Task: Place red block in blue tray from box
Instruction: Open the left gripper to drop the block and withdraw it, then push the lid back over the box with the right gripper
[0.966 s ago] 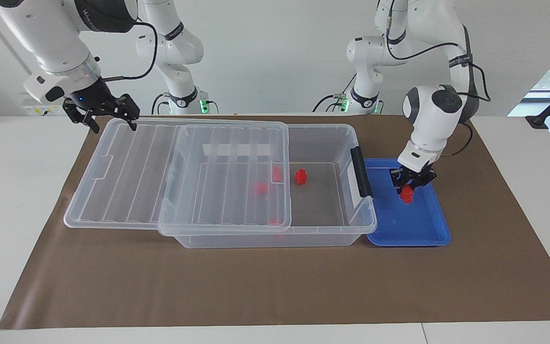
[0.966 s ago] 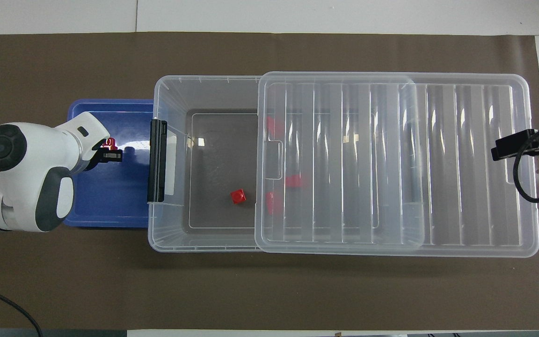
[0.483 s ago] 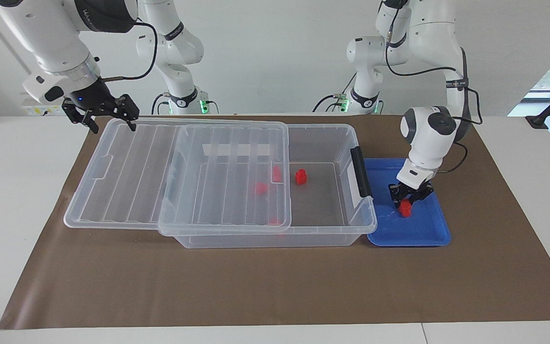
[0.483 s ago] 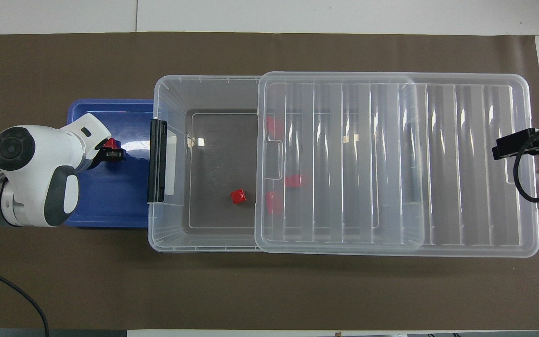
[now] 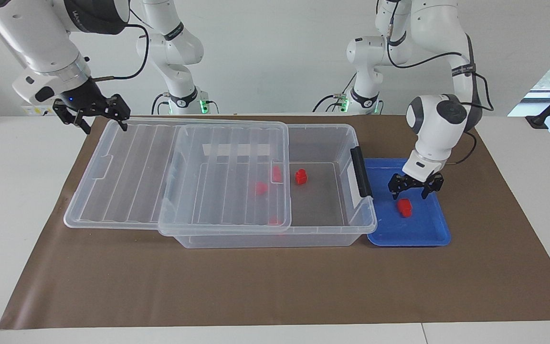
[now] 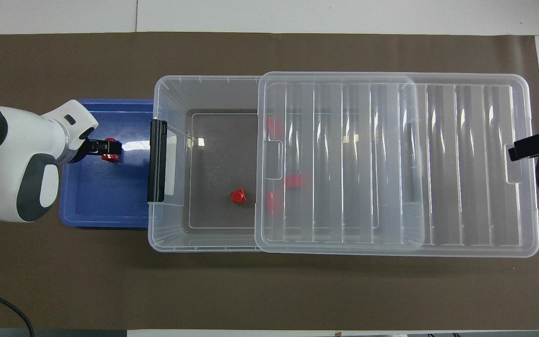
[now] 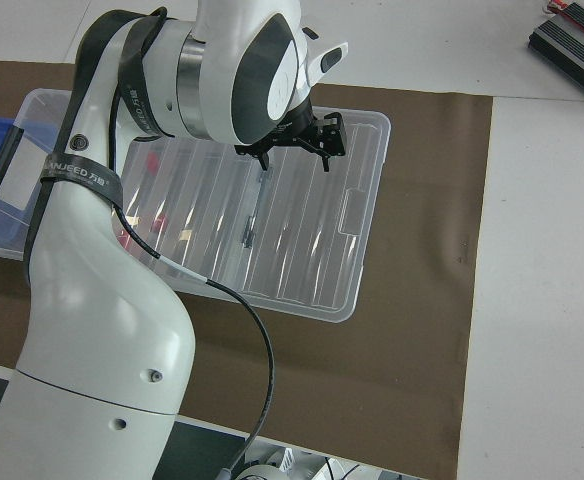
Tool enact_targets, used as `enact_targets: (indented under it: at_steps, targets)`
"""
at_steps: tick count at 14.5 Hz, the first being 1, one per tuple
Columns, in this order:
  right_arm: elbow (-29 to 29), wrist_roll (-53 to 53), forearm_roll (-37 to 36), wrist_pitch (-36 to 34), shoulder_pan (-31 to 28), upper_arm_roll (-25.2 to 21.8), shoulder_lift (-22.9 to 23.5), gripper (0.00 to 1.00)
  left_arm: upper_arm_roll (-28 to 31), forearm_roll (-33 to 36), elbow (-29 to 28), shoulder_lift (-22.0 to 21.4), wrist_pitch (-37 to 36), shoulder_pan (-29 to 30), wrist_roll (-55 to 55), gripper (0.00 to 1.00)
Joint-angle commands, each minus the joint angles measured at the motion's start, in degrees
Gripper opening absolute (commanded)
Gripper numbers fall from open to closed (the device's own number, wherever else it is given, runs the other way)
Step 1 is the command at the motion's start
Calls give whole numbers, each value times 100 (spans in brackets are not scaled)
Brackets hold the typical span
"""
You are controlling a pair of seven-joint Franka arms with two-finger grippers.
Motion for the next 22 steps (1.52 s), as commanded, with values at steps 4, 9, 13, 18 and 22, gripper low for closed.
enact_targets:
  at_steps: [4,9,13,18,22]
  targets:
    - [-1633,-973,-48,1720,-991,8,-480,0,-66,65,1374,-217,-1868,6,48,100]
    - [-1633,-1105,-48,2090,-1309,17,110,0,30,-198,2314,-279,-2958,85,433,100]
    - [-1817,-824,-48,2168,-1186,26,110,0,48,-506,2641,-305,-3495,305,602,100]
    - [-1985,-797,-39,2353,-1159,35,92,0,136,-533,2404,-692,-3584,305,584,100]
    - [-2029,-351,13,2345,-862,70,75,0,136,-541,2386,-701,-3592,305,602,100]
